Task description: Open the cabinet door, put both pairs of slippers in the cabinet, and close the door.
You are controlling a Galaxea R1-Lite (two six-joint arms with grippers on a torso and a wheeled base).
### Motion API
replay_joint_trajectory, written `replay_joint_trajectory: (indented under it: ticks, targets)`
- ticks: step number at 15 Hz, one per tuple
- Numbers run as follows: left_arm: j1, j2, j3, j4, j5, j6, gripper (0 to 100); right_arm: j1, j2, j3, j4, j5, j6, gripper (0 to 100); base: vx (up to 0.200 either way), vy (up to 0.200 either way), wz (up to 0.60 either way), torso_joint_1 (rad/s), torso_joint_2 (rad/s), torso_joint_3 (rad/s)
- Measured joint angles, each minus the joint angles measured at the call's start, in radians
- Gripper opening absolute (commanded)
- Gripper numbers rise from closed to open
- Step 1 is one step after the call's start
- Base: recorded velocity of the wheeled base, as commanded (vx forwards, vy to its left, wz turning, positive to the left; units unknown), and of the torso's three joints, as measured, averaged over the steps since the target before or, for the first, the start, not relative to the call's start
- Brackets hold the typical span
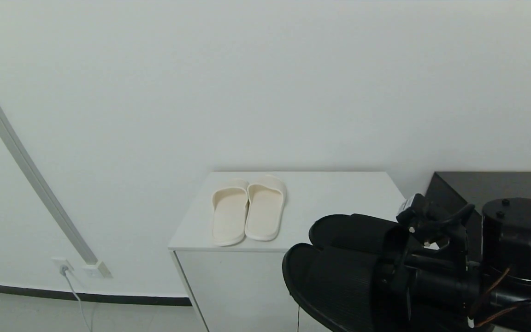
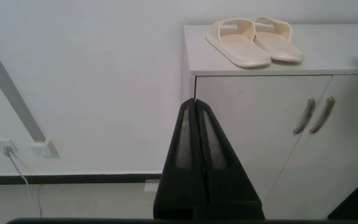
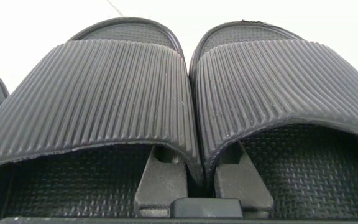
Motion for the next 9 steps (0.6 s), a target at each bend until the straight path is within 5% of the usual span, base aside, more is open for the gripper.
replay_joint_trajectory:
  ticks: [9]
  targets:
    - [0.000,0.000,0.000,0.000,0.001,0.000,0,0.000,-0.004,0.012,-0.002,-0.001,-0.019,0,-0.022,0.000,0.00,-0.001,0.00,0.001]
